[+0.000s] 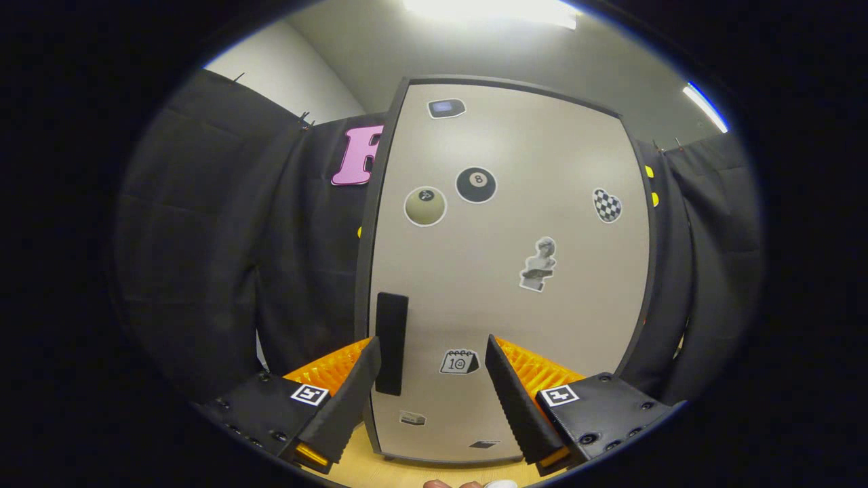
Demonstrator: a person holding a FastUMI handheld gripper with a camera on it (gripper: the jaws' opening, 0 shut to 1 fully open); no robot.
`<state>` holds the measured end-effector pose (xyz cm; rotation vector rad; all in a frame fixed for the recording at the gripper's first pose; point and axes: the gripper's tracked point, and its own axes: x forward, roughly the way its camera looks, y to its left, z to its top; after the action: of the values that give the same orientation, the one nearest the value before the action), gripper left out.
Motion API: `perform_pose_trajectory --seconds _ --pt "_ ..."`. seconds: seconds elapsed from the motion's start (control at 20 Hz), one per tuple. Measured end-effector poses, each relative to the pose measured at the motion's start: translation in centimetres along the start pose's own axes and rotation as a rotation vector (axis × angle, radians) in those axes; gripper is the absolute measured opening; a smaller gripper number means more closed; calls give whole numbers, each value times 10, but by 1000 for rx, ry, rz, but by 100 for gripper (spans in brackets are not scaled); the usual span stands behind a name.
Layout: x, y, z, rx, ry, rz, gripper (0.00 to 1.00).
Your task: Open the shoe cabinet door, grab the shoes and put them into the shoe cabinet, then close the shoe cabinet door.
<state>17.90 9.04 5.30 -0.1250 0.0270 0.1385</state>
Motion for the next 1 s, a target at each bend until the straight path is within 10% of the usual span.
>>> perform_pose_trajectory --seconds 0.65,1.0 --pt "59 21 -22 -22 86 -46 95" --pt "72 37 -48 68 196 -31 54"
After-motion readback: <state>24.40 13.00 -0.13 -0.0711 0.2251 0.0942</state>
